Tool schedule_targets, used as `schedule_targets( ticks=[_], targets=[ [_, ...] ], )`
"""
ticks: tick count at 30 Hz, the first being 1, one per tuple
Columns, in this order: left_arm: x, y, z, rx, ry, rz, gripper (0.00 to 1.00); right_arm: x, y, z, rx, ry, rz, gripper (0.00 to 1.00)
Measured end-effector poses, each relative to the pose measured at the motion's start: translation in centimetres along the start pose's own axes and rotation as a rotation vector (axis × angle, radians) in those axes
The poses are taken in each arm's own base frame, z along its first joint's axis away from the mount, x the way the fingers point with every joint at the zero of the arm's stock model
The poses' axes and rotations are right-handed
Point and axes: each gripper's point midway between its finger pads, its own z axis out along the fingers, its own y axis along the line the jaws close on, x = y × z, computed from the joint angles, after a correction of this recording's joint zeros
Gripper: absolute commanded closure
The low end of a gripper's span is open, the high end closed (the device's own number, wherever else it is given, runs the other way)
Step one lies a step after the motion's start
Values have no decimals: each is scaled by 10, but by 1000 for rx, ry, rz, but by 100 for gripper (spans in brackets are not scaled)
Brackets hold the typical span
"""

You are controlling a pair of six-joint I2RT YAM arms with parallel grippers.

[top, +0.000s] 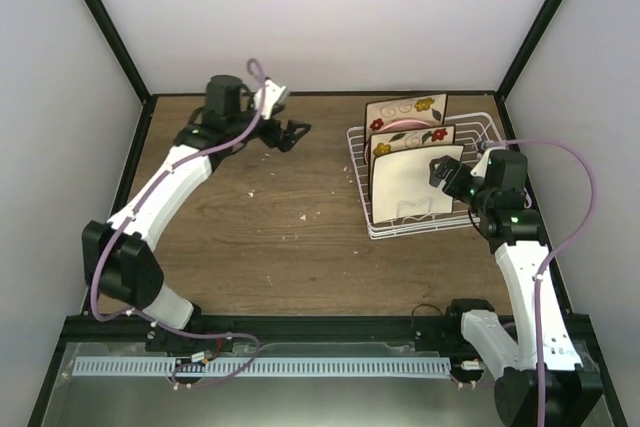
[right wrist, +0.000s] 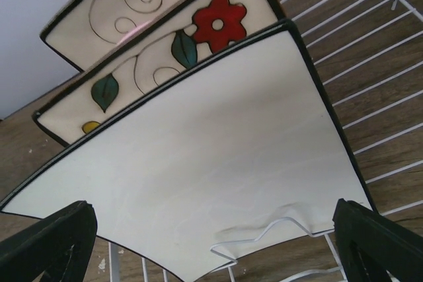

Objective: Unload the plates from the dish rack

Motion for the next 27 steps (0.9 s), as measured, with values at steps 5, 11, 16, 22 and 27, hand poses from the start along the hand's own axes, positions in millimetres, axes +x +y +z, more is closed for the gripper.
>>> schedule_targets(
  ticks=[5, 11, 16, 22, 27],
  targets=[
    [-18, -57, 37, 130, -16, 127, 9, -10, 5, -19, -3, -53, 7, 0],
    [-6, -135, 59, 271, -11, 298, 18, -18, 13, -49, -18, -135, 6, 0],
    [3, -179, 67, 344, -19, 413, 21, -11, 10, -58, -4, -123, 17, 0],
    [20, -193, 93, 365, 7, 476, 21, -3, 7, -62, 7, -102, 23, 0],
    [26, -190, 119, 351, 29, 497, 21, 0, 6, -64, 9, -95, 24, 0]
  ],
)
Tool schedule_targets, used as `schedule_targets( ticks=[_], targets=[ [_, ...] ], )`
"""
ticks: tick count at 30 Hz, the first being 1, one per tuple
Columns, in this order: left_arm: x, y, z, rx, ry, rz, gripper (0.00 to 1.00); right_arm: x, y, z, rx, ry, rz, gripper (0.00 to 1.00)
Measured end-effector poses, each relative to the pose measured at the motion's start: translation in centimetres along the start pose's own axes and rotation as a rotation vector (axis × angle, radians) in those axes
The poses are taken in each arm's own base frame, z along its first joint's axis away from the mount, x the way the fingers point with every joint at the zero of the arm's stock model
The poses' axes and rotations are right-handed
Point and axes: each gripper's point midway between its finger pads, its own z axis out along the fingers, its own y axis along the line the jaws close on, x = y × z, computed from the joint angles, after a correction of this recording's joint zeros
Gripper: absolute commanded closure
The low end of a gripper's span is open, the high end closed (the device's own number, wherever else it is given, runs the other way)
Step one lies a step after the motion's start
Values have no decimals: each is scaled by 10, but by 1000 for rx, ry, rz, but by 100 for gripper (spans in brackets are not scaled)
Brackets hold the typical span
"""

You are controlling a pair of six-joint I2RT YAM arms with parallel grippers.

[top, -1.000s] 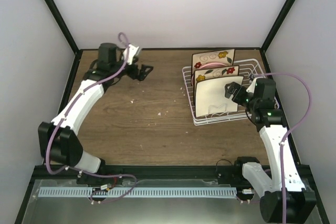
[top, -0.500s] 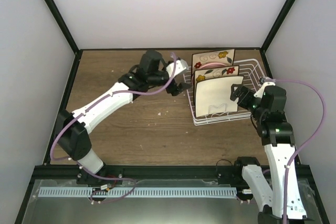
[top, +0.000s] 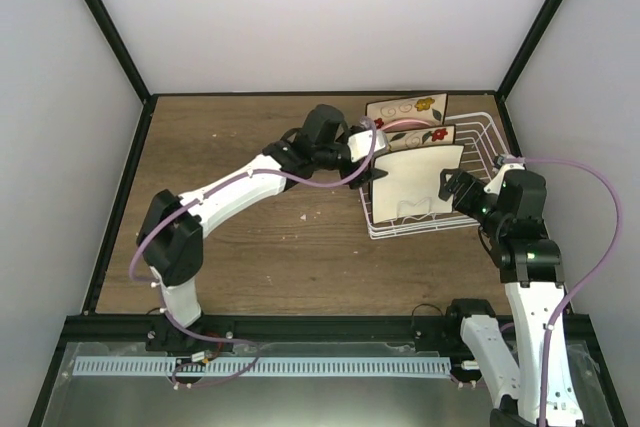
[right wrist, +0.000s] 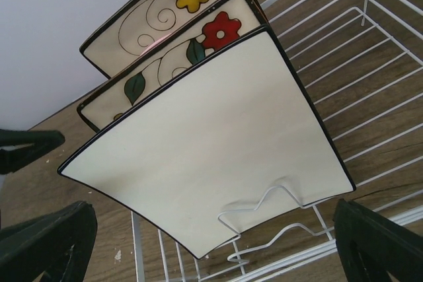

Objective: Unload the plates from the dish rack

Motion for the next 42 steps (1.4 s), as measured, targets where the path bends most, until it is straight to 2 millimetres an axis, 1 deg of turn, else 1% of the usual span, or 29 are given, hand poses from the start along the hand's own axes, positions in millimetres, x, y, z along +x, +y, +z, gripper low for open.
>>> schedule_targets(
  ticks=[3, 6, 7, 9, 12, 17, 20, 24, 27, 29, 33, 34, 35, 36, 40, 42],
  targets=[
    [-4, 7, 9, -10, -4, 7, 26, 1, 0, -1, 3, 5, 1, 0],
    [-9, 12, 13, -14, -14, 11, 33, 2, -1, -1, 4, 9, 1, 0],
    [-10, 13, 14, -15, -17, 11, 38, 3, -1, -1, 5, 10, 1, 0],
    [-12, 13, 17, -12, -21, 13, 42, 3, -1, -2, 5, 8, 0, 0],
    [-11, 9, 23, 3, -21, 12, 44, 3, -1, -3, 6, 9, -2, 0],
    [-2, -4, 36, 45, 0, 8, 46, 1, -1, -6, 11, 7, -10, 0],
    [0, -8, 40, 54, 6, 8, 46, 1, -1, -7, 13, 5, -15, 0],
    [1, -6, 43, 54, 9, 5, 56, 2, -2, -7, 20, 10, -21, 0],
    [4, -5, 49, 56, 13, 1, 60, 3, -3, -6, 25, 14, -23, 0],
    [7, -4, 54, 58, 18, -2, 68, 3, -4, -6, 29, 16, -23, 0],
    [12, -3, 58, 57, 27, -8, 89, 3, -5, -6, 34, 14, -26, 0],
    [12, -2, 57, 55, 27, -10, 93, 2, -5, -6, 36, 13, -26, 0],
    [11, -1, 58, 53, 27, -24, 96, 2, -5, -6, 37, 13, -26, 0],
    [9, -2, 57, 58, 22, -37, 96, 2, -6, -6, 38, 12, -26, 0],
    [0, -13, 57, 98, 6, -46, 96, 2, -7, -6, 45, 9, -26, 0],
    [0, -15, 58, 102, 5, -46, 96, 2, -7, -6, 48, 8, -26, 0]
  ],
)
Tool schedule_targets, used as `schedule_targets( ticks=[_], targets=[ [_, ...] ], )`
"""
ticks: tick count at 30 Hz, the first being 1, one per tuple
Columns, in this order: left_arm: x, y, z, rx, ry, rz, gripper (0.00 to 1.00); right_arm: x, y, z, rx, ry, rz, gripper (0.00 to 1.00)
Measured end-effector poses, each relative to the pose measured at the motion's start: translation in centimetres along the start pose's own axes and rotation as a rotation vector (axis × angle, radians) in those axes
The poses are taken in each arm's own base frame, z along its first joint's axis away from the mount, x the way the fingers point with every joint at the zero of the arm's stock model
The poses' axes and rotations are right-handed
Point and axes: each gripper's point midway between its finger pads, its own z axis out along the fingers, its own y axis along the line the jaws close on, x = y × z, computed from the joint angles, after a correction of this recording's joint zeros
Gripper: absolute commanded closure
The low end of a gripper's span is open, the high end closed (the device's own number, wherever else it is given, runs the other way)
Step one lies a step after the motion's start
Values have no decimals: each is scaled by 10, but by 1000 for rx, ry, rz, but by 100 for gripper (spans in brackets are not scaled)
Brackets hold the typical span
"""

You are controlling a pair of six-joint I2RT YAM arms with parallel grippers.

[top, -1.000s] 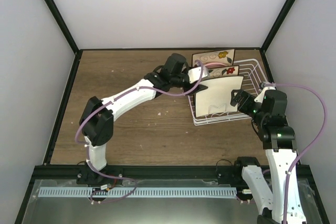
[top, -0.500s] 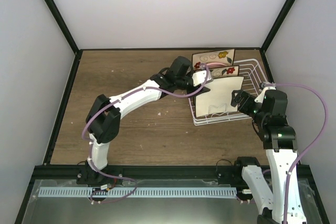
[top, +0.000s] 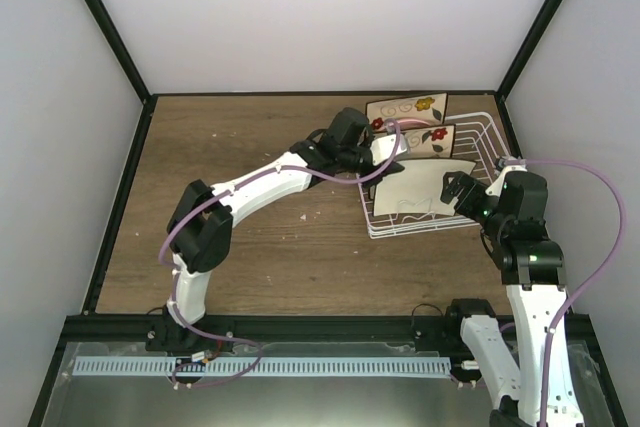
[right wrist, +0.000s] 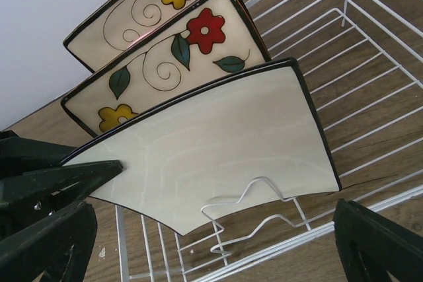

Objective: Unload the plates from the dish rack

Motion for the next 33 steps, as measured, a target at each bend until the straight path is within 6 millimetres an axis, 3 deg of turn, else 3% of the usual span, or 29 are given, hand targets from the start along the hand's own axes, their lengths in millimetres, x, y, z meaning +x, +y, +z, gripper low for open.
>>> schedule_targets(
  ticks=[10, 14, 21, 29, 33],
  targets=[
    [-4, 2, -14, -22, 35, -51, 96, -3, 1, -5, -4, -24, 5, 0],
    [-15, 7, -25, -47, 32, -87, 96, -6, 1, -12, -8, -54, 13, 0],
    [-48, 11, -68, -97, -23, -151, 96, -18, 5, -27, -27, -141, 34, 0],
    [-90, -13, -123, -38, -110, -221, 96, -41, 11, -53, -52, -278, 69, 0],
    [-100, -5, -151, -41, -157, -294, 96, -47, 13, -62, -64, -320, 90, 0]
  ],
)
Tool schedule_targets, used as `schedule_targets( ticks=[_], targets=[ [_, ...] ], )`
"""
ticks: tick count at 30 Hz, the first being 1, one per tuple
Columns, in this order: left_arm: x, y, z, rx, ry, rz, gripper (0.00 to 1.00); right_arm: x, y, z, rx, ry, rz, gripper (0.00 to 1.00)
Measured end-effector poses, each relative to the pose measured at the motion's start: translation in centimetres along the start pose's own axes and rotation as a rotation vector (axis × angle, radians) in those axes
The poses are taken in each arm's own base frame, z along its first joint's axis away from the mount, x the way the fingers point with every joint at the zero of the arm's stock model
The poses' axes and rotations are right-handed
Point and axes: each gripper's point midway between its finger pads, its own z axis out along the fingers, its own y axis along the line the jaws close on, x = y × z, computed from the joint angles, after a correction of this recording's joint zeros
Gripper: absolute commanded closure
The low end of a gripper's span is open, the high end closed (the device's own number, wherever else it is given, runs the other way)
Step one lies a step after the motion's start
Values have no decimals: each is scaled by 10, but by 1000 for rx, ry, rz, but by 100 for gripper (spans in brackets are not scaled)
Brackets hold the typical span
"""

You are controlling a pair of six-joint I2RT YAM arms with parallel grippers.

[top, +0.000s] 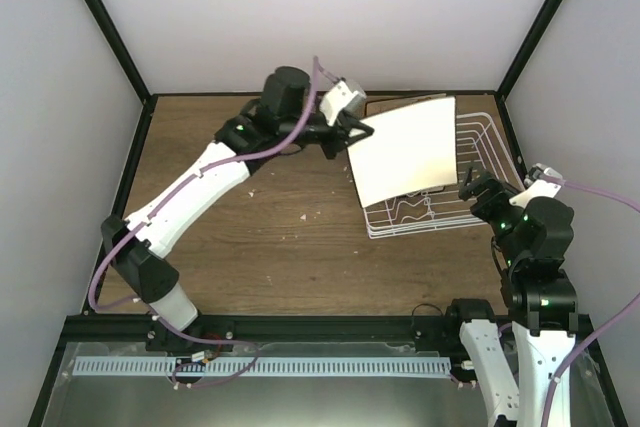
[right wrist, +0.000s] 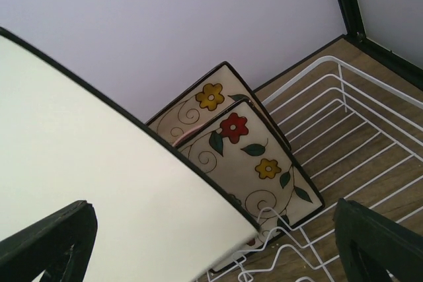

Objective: Unload the plates from the dish rack

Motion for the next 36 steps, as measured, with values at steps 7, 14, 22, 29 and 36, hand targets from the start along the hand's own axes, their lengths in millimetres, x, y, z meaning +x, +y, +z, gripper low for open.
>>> schedule_targets(
  ticks=[7, 14, 22, 29, 36],
  targets=[
    [-40, 69, -84, -128, -170, -214, 96, -4, 1, 0, -3, -18, 30, 0],
    [-65, 166, -220, -401, -456, -405, 96, -2, 0, 4, -6, -19, 51, 0],
    [67, 268, -268, -643, -558, -874, 96, 7, -2, 15, -11, 13, 68, 0],
    [240, 320, -242, -829, -425, -1327, 96, 10, -3, 16, -6, 29, 65, 0],
    [272, 334, -230, -842, -424, -1422, 96, 15, -7, 13, 8, 45, 64, 0]
  ],
)
